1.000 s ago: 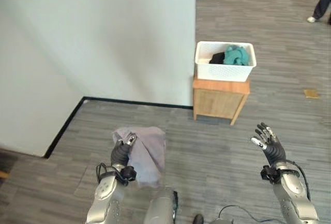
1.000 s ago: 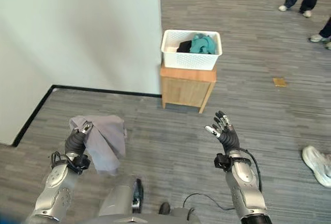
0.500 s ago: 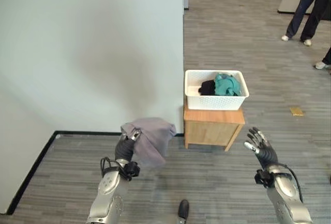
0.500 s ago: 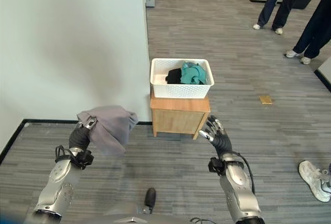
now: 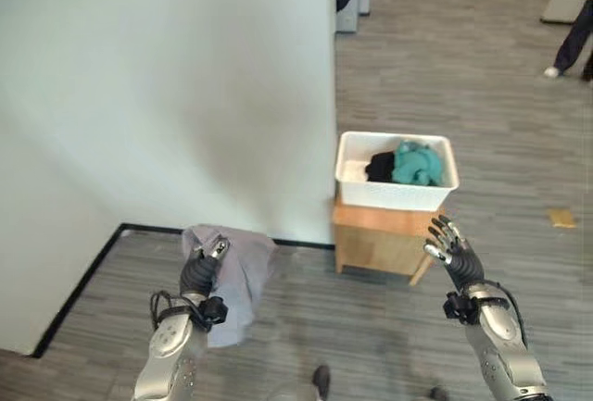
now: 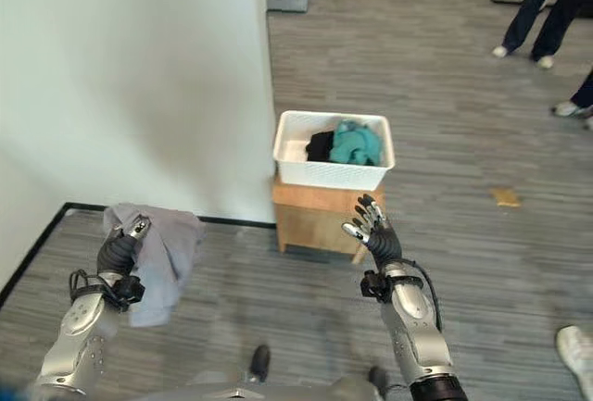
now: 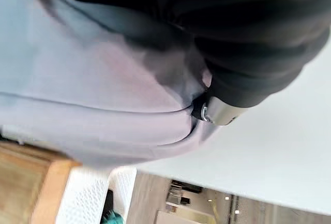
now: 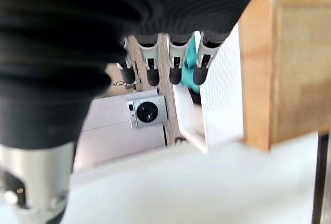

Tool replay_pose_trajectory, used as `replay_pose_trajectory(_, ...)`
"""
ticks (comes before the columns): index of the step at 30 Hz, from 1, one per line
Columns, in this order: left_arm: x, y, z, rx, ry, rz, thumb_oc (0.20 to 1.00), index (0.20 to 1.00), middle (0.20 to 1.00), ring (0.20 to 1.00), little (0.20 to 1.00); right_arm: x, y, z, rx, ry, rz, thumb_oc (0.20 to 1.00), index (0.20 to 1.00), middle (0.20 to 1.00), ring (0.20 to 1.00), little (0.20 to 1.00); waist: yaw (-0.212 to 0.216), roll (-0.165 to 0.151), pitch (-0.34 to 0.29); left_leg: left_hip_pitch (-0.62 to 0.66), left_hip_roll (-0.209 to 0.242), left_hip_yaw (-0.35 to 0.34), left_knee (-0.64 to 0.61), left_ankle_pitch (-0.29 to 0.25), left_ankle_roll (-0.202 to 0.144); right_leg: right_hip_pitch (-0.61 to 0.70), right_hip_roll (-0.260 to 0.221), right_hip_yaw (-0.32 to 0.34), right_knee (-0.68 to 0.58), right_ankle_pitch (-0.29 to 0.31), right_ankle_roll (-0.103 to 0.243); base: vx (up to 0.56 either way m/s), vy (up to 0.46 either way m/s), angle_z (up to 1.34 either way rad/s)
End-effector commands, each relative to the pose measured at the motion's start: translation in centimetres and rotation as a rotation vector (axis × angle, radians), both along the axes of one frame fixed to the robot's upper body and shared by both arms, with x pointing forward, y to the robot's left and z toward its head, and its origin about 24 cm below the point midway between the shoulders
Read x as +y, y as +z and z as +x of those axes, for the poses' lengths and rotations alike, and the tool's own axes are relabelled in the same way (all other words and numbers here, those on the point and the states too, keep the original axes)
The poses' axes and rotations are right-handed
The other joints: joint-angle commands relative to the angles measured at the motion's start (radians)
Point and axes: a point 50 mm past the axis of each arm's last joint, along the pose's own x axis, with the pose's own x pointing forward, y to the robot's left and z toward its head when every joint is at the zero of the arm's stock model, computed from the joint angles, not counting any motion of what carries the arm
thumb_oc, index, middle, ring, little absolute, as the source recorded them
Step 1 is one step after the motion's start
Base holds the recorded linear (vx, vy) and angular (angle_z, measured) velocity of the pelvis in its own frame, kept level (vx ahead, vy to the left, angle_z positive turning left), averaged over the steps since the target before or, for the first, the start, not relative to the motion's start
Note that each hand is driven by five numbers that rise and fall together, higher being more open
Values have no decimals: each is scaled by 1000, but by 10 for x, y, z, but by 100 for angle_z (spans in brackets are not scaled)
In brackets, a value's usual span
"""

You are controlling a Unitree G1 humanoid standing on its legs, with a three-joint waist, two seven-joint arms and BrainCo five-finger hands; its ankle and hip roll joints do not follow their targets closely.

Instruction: Pick up bed clothes into laundry basket.

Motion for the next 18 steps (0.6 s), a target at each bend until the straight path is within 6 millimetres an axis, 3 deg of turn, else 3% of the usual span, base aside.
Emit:
replay_pose_trajectory(1, -10, 41, 23, -230, -61, 11, 200, 200, 200, 200, 200, -13, 37, 9, -176, 1, -71, 1000, 1000, 1000, 1000, 1000, -27, 70, 12, 56, 206, -15, -25, 32, -58, -57, 44, -5, 102, -53, -40, 67, -276, 13)
replay_pose_trajectory(3, -19, 40, 28, -229, -87, -2, 200, 200, 200, 200, 200, -23, 39, 7, -173, -37, -84, 1000, 1000, 1000, 1000, 1000, -53, 83, 28, 18, 236, -25, 45, 91, -62, -47, 94, -19, 112, -100, -85, 61, -335, 5)
replay_pose_trajectory(5, -22, 40, 30, -228, -99, -7, 200, 200, 200, 200, 200, -27, 39, 5, -174, -52, -88, 1000, 1000, 1000, 1000, 1000, -58, 80, 34, -3, 236, -12, 96, 119, -57, -34, 110, -27, 100, -108, -98, 49, -430, 22)
replay_pose_trajectory(6, -28, 39, 33, -220, -122, -26, 200, 200, 200, 200, 200, -38, 40, 0, -172, -97, -101, 1000, 1000, 1000, 1000, 1000, -79, 59, 63, -104, 259, 86, 326, 179, -31, 31, 138, -69, 61, -127, -146, 51, -529, 45)
replay_pose_trajectory(7, -28, 39, 33, -220, -122, -26, 200, 200, 200, 200, 200, -38, 40, 0, -173, -98, -101, 1000, 1000, 1000, 1000, 1000, -80, 60, 61, -109, 259, 85, 325, 182, -31, 28, 138, -71, 57, -122, -147, 66, -551, 58)
replay_pose_trajectory(8, -29, 36, 32, -209, -129, -37, 200, 200, 200, 200, 200, -41, 40, -3, -167, -106, -111, 1000, 1000, 1000, 1000, 1000, -83, 49, 72, -141, 271, 136, 402, 189, -33, 51, 149, -86, 47, -132, -165, 54, -231, 67)
replay_pose_trajectory(9, -30, 35, 31, -203, -133, -41, 200, 200, 200, 200, 200, -42, 37, -5, -152, -107, -115, 1000, 1000, 1000, 1000, 1000, -70, 45, 75, -167, 230, 109, 435, 179, -39, 65, 153, -86, 37, -137, -172, 94, -306, 72)
replay_pose_trajectory(11, -30, 36, 33, -209, -127, -40, 200, 200, 200, 200, 200, -39, 36, -3, -146, -95, -116, 1000, 1000, 1000, 1000, 1000, -40, 35, 74, -243, 88, 80, 451, 104, -33, 93, 163, -83, 14, -138, -167, 136, -204, 41)
replay_pose_trajectory(12, -29, 36, 32, -208, -122, -44, 200, 200, 200, 200, 200, -39, 36, -2, -144, -95, -111, 1000, 1000, 1000, 1000, 1000, -29, 31, 69, -277, 56, 92, 430, 89, -25, 100, 170, -83, 0, -133, -164, 175, -158, 2)
replay_pose_trajectory(13, -28, 33, 30, -199, -115, -47, 200, 200, 200, 200, 200, -37, 35, -1, -146, -91, -99, 1000, 1000, 1000, 1000, 1000, -11, 25, 64, -299, 37, 109, 401, 81, -18, 109, 179, -79, -12, -135, -157, 387, -132, -40)
replay_pose_trajectory(14, -25, 24, 21, -165, -103, -60, 200, 200, 200, 200, 200, -31, 34, 2, -152, -70, -83, 1000, 1000, 1000, 1000, 1000, 35, 32, 45, -297, 3, 115, 221, 98, 0, 144, 217, -68, -39, -152, -142, 445, -89, -66)
replay_pose_trajectory(15, -25, 18, 18, -145, -103, -67, 200, 200, 200, 200, 200, -28, 34, 3, -156, -63, -77, 1000, 1000, 1000, 1000, 1000, 41, 39, 40, -283, -3, 125, 148, 135, -2, 153, 231, -63, -45, -154, -141, 491, -54, -70)
replay_pose_trajectory(16, -26, 15, 17, -129, -106, -74, 200, 200, 200, 200, 200, -26, 34, 2, -160, -61, -68, 1000, 1000, 1000, 1000, 1000, 40, 46, 34, -282, -3, 156, 108, 164, -6, 171, 242, -64, -53, -158, -143, 318, -13, -61)
replay_pose_trajectory(18, -25, 12, 16, -115, -100, -69, 200, 200, 200, 200, 200, -22, 34, 2, -160, -48, -63, 1000, 1000, 1000, 1000, 1000, 42, 50, 25, -284, -6, 192, 108, 169, -3, 199, 245, -62, -60, -167, -144, 344, 27, -85)
